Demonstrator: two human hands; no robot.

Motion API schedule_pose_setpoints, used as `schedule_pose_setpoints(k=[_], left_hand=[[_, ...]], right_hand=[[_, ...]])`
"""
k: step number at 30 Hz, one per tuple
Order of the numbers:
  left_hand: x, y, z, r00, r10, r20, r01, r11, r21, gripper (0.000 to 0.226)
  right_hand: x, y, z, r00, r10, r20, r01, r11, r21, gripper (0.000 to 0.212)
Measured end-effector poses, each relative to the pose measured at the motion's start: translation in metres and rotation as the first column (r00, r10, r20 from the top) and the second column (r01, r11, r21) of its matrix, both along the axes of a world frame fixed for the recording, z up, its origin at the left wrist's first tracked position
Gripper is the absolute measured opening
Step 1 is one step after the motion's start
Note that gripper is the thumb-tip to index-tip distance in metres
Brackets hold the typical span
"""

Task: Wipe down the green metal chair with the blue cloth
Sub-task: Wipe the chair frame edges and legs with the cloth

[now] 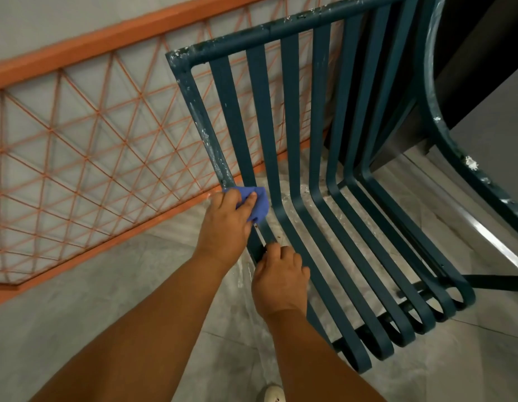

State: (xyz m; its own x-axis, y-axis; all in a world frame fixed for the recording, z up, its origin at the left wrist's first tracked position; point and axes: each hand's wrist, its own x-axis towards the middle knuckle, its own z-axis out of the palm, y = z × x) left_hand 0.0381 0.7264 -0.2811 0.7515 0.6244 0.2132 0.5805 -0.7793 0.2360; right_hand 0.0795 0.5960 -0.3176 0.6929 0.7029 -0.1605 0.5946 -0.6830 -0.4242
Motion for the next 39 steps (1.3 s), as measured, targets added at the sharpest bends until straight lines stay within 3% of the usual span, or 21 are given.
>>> schedule_pose_setpoints(k=[5,11,17,22,24,29,34,39], left_hand=[[-0.011,-0.002,-0.003,0.986,-0.163,-0.047,0.163,0.987,-0.008,0.058],[0.007,-0.007,-0.004,0.991,0.119,0.065,-0.114,0.991,-0.072,0.053],[-0.014,-0.015,-0.014,0.988,-0.147,0.039,0.148,0.988,-0.038,0.058],[0.006,0.01,-0.006,0.99,0.098,0.097,-0.1,0.995,0.007,0.055],[0.011,0.003,-0.007,0.988,0.134,0.069,-0.135,0.991,0.001,0.051],[-0.007,-0.024,-0.016,0.991,-0.066,-0.118,0.059,0.996,-0.059,0.045],[0.009,-0.018,-0.01,0.984,0.176,0.02,-0.175,0.984,-0.033,0.053],[0.011,-0.041,-0.019,0.902,0.34,0.268,-0.287,0.933,-0.216,0.057]], right_hand=[[0.001,0.001,0.001,0.999,0.025,-0.038,-0.025,0.999,-0.019,0.025],[0.002,0.002,-0.001,0.999,0.023,-0.041,-0.024,0.999,-0.021,0.032],[0.002,0.003,0.0,0.997,0.025,-0.07,-0.027,0.999,-0.026,0.035],[0.003,0.003,-0.001,0.996,0.038,-0.078,-0.042,0.998,-0.056,0.045],[0.003,0.003,0.0,0.996,0.038,-0.077,-0.042,0.998,-0.055,0.046],[0.003,0.003,0.001,0.994,0.027,-0.105,-0.031,0.999,-0.037,0.035],[0.003,0.003,0.001,0.996,0.033,-0.078,-0.036,0.999,-0.034,0.044],[0.002,0.003,-0.001,0.997,0.034,-0.07,-0.038,0.997,-0.063,0.031]])
